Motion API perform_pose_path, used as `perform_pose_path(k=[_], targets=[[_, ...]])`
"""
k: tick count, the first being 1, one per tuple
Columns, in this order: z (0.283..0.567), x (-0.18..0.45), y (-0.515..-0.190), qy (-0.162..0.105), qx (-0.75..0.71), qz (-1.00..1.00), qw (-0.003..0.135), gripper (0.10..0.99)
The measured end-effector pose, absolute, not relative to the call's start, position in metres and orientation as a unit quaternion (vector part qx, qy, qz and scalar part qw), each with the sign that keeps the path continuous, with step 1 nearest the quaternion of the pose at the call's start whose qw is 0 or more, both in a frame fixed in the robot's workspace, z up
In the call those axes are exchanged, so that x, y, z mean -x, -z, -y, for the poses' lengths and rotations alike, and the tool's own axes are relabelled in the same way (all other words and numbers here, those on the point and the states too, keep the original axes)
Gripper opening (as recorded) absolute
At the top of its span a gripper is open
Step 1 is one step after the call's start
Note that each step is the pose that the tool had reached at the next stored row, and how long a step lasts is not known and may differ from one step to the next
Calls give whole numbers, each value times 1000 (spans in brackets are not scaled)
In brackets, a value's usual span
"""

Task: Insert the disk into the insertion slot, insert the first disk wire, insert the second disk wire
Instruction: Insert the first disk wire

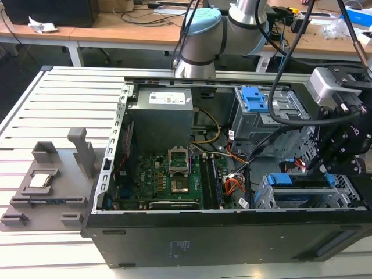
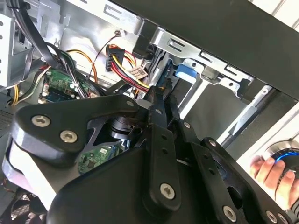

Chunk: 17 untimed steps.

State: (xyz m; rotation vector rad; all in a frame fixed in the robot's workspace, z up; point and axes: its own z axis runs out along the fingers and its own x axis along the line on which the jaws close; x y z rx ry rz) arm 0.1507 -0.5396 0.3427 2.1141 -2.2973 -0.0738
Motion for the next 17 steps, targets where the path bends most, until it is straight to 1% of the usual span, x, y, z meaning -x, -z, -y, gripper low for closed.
perform_pose_path(k=[17], targets=[[542, -150, -334, 25, -679, 734, 8, 173]])
